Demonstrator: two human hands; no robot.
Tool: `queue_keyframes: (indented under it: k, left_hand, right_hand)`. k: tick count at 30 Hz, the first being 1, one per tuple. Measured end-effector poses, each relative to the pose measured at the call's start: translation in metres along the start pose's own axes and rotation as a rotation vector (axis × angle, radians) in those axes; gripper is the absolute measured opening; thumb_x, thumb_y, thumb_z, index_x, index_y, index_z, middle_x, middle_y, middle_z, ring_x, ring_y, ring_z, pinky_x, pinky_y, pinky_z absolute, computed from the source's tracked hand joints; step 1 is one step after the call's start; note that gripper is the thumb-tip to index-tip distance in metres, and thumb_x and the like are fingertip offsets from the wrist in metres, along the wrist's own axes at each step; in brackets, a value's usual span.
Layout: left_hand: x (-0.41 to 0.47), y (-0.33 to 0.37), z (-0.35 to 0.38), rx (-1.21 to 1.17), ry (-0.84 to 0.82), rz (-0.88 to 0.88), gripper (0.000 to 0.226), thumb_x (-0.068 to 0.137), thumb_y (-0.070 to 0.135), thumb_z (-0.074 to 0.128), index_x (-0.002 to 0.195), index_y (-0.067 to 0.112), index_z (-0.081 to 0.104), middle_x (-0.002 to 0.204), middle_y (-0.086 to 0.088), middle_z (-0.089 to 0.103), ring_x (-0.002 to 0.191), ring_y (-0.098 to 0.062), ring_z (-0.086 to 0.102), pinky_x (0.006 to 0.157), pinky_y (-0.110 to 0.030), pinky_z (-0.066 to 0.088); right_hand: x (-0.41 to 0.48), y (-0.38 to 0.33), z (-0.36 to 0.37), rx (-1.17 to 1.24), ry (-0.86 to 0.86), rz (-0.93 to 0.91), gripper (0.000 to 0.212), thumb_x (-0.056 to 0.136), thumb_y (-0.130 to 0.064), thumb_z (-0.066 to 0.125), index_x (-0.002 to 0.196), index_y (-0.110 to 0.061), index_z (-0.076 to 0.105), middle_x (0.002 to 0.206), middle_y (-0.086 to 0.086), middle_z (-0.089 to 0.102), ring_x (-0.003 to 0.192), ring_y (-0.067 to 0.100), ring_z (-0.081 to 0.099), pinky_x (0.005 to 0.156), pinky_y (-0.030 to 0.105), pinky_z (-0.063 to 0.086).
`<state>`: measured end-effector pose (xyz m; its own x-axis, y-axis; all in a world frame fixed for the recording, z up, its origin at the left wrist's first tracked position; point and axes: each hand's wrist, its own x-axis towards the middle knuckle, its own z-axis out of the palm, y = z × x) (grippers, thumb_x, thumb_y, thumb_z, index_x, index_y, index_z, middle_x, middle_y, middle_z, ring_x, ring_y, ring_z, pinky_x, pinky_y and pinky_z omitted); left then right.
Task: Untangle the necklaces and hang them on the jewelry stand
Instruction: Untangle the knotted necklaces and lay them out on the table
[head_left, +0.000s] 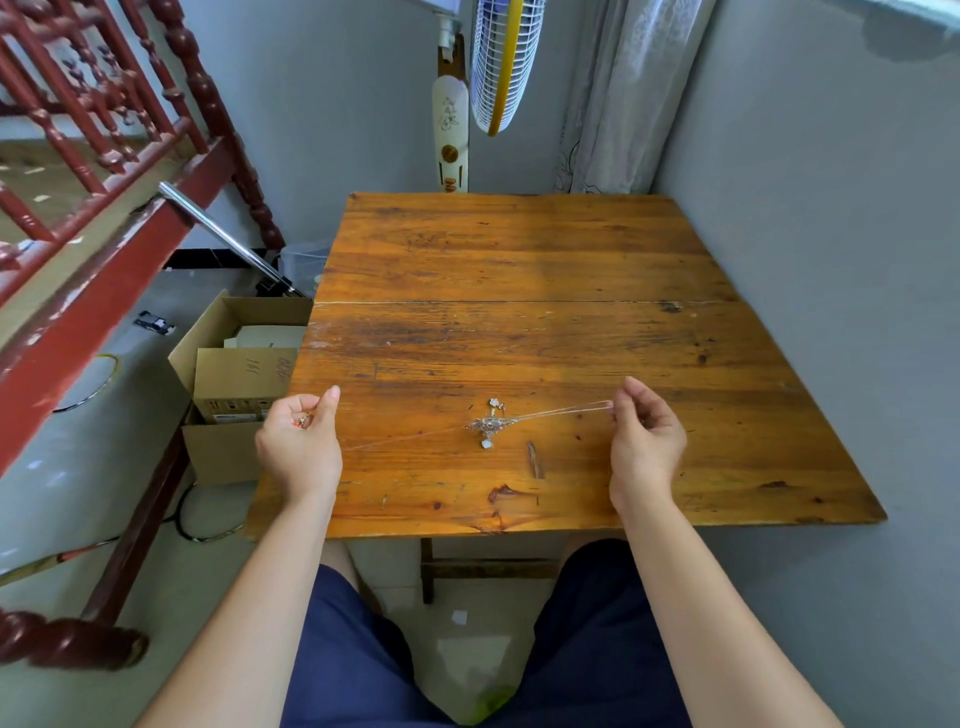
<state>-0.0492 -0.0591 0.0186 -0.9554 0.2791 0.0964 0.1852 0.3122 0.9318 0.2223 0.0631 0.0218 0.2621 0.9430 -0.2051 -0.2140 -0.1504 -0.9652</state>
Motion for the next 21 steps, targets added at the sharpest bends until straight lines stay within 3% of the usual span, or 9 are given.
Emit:
queue_keyframes:
  k: [4, 8, 12, 16, 19, 21]
  left_hand:
    - [0.002, 0.002, 0.005, 0.031, -0.003, 0.006, 0.03, 0.084, 0.043, 0.072, 0.092, 0.014, 0.068, 0.086, -0.004, 0.069, 0.082, -0.022, 0.065, 0.071, -0.036, 0.054]
    - [0.002, 0.005, 0.009, 0.083, 0.009, 0.033, 0.03, 0.085, 0.044, 0.071, 0.092, 0.015, 0.068, 0.086, -0.003, 0.068, 0.082, -0.021, 0.065, 0.069, -0.035, 0.053]
    - [0.001, 0.005, 0.006, 0.197, -0.025, 0.106, 0.025, 0.087, 0.041, 0.07, 0.087, 0.017, 0.065, 0.083, -0.002, 0.067, 0.077, -0.021, 0.062, 0.063, -0.033, 0.048]
    - [-0.003, 0.005, 0.002, 0.531, -0.158, 0.207, 0.02, 0.087, 0.041, 0.07, 0.082, 0.022, 0.066, 0.084, -0.004, 0.07, 0.071, -0.022, 0.059, 0.053, -0.026, 0.041]
    - [-0.005, 0.005, 0.007, 0.672, -0.219, 0.338, 0.019, 0.08, 0.046, 0.075, 0.082, 0.028, 0.07, 0.106, -0.003, 0.066, 0.095, -0.028, 0.055, 0.073, -0.035, 0.046]
    - [-0.005, 0.01, 0.015, 0.714, -0.236, 0.416, 0.028, 0.076, 0.053, 0.076, 0.092, 0.03, 0.074, 0.118, -0.001, 0.061, 0.111, -0.031, 0.048, 0.089, -0.041, 0.04]
  right_hand:
    - [0.008, 0.0, -0.004, 0.136, 0.066, 0.101, 0.02, 0.096, -0.012, 0.065, 0.105, -0.03, 0.069, 0.108, -0.004, 0.072, 0.089, 0.007, 0.067, 0.087, 0.024, 0.055]
    - [0.011, 0.002, -0.007, 0.108, 0.046, 0.084, 0.021, 0.098, -0.012, 0.063, 0.106, -0.03, 0.069, 0.112, -0.003, 0.071, 0.093, 0.01, 0.066, 0.093, 0.028, 0.056]
    - [0.011, -0.002, -0.016, -0.056, -0.054, 0.021, 0.021, 0.1, -0.015, 0.06, 0.112, -0.03, 0.068, 0.115, -0.003, 0.069, 0.094, 0.011, 0.063, 0.091, 0.027, 0.055]
    - [0.016, 0.003, -0.022, -0.511, -0.148, -0.177, 0.022, 0.102, -0.016, 0.056, 0.118, -0.024, 0.067, 0.112, -0.005, 0.068, 0.092, 0.009, 0.062, 0.076, 0.019, 0.049]
    - [0.016, 0.011, -0.025, -0.729, -0.225, -0.337, 0.02, 0.1, -0.016, 0.058, 0.116, -0.021, 0.07, 0.114, -0.001, 0.066, 0.094, 0.011, 0.06, 0.08, 0.021, 0.045]
    - [0.013, 0.016, -0.026, -0.77, -0.243, -0.41, 0.019, 0.099, -0.014, 0.061, 0.115, -0.017, 0.071, 0.111, 0.0, 0.066, 0.094, 0.011, 0.059, 0.081, 0.018, 0.04]
